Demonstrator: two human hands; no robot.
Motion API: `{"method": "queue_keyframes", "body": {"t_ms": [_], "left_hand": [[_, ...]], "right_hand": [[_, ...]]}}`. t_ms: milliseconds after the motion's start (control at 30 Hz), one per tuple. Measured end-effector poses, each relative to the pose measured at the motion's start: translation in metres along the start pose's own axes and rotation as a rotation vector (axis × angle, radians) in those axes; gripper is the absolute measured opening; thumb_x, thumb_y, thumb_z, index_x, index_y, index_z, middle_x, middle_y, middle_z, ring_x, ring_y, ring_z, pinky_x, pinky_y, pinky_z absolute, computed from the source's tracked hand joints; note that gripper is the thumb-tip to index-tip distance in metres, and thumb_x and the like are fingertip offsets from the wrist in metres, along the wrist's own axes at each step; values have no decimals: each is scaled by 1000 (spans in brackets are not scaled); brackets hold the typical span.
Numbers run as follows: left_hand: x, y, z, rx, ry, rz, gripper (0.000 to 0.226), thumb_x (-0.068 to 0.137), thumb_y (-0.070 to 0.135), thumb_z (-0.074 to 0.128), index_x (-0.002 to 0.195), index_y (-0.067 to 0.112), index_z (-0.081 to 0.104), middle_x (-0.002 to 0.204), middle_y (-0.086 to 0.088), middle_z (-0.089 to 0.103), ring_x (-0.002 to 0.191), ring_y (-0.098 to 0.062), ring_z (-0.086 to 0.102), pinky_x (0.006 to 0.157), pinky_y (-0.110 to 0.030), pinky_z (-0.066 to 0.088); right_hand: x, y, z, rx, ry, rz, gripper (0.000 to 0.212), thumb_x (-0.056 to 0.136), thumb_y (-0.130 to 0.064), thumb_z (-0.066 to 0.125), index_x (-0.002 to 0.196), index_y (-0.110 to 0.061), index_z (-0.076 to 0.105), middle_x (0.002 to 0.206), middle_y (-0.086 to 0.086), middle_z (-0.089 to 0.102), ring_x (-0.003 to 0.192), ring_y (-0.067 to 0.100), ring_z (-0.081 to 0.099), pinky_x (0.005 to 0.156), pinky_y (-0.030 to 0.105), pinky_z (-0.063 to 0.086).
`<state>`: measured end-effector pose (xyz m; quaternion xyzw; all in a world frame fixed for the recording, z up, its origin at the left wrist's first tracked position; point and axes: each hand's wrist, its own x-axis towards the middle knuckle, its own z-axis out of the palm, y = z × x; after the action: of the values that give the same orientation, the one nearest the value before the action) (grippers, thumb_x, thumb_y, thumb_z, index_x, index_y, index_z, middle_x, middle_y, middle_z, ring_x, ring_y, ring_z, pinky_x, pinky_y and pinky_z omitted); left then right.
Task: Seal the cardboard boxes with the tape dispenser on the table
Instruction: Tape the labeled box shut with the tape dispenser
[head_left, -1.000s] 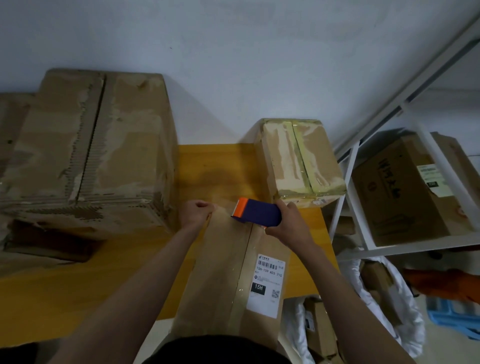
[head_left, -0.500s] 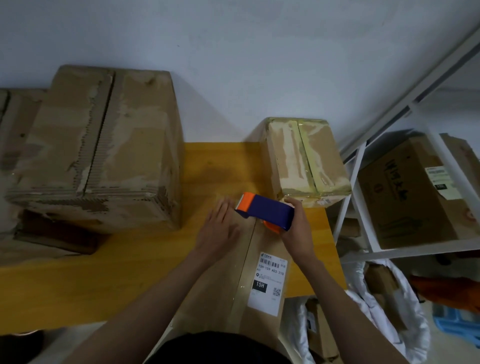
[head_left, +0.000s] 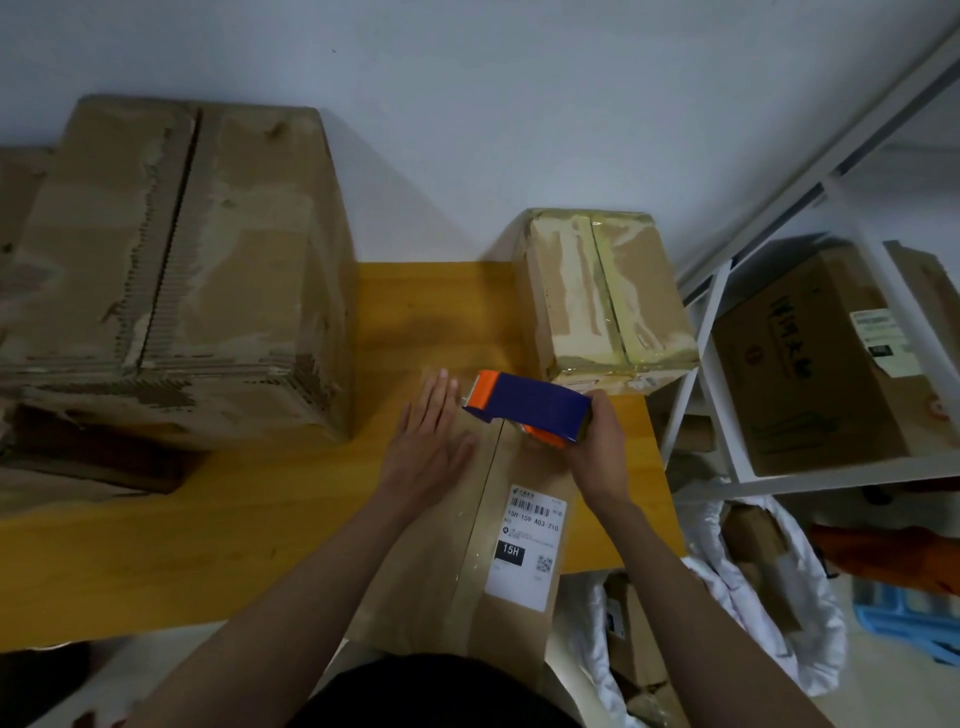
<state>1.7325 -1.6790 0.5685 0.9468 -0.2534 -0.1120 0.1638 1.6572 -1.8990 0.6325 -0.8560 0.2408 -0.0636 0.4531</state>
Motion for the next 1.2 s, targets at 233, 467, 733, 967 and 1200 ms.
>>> {"method": "queue_keyframes", "body": {"t_ms": [233, 467, 733, 967, 1200], "left_hand": [[2, 0, 4, 33, -6, 6, 78, 99, 62, 12, 160, 18, -8, 168, 0, -16, 154, -14, -16, 125, -48, 16], [2, 3, 4, 56, -21, 38, 77, 101, 61, 21, 160, 19, -7, 167, 3, -18, 153, -12, -17, 123, -51, 18], [-2, 12, 4, 37, -37, 69, 76, 102, 60, 22, 160, 21, -7, 167, 5, -19, 152, -10, -19, 124, -52, 14], [-4, 17, 2, 32, -62, 89, 76, 101, 60, 21, 160, 22, -7, 167, 6, -20, 152, -10, -19, 124, -53, 13], [-3, 16, 2, 27, -67, 78, 75, 101, 60, 21, 161, 22, -6, 167, 5, -19, 152, -11, -20, 124, -52, 10]], "right_hand": [[-9, 7, -25, -93, 1, -48, 39, 82, -20, 83, 103, -23, 50, 100, -4, 59, 90, 9, 59, 66, 22, 44], [-13, 12, -34, -154, 17, -71, 32, 87, -11, 76, 104, -17, 50, 100, -2, 57, 87, 11, 55, 64, 20, 41], [-25, 25, -42, -108, 15, -30, 40, 83, -17, 83, 102, -22, 49, 100, -3, 59, 88, 9, 58, 64, 24, 46], [-29, 28, -43, -38, 45, -27, 37, 83, -13, 80, 105, -19, 50, 102, -1, 58, 91, 6, 57, 68, 24, 47], [-26, 44, -73, -7, 168, 59, 44, 78, 2, 82, 100, -17, 49, 97, 7, 61, 87, 21, 63, 65, 22, 54]]}}
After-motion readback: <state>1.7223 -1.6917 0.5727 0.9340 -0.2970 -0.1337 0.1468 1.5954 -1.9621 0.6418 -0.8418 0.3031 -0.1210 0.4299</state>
